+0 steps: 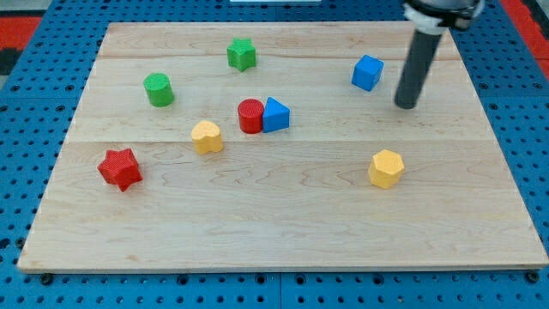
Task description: Move the arm right to the green star
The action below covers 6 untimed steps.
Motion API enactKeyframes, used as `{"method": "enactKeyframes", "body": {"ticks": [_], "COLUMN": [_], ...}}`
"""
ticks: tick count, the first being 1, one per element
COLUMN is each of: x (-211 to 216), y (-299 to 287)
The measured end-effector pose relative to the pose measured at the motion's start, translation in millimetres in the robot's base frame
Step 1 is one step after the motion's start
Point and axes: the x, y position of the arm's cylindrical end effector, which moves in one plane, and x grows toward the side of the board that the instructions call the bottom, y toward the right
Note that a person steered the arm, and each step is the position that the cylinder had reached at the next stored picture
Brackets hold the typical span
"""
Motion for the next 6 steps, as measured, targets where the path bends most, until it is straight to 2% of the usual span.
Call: {"method": "enactKeyframes", "body": {"ticks": [1, 2, 3, 5, 6], "x": [-17.4, -43.1, -87.2, -99.3, -100.9], "y": [35.1, 46.5, 29.6, -131.6, -148.3]}}
